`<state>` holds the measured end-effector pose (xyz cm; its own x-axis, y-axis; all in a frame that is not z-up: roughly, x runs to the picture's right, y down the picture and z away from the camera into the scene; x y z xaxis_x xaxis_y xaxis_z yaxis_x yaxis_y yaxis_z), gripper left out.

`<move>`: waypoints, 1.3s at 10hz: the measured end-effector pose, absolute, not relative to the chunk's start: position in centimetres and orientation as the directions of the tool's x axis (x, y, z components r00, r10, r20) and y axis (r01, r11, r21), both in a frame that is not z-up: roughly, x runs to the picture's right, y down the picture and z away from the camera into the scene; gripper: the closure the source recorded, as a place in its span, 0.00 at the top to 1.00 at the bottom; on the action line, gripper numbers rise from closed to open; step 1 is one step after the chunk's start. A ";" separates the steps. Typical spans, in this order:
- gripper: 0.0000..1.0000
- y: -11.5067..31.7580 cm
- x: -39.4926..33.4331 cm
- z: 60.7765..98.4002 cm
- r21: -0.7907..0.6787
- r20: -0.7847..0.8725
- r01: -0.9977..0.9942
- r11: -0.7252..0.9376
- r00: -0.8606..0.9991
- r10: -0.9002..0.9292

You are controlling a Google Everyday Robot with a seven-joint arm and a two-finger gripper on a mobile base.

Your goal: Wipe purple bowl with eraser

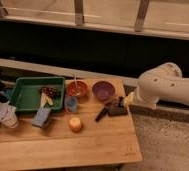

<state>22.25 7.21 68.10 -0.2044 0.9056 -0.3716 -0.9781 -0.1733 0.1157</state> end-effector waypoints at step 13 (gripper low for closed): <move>0.80 5.7 18.2 75.6 0.127 -0.445 -0.882 -0.454 -0.460 0.768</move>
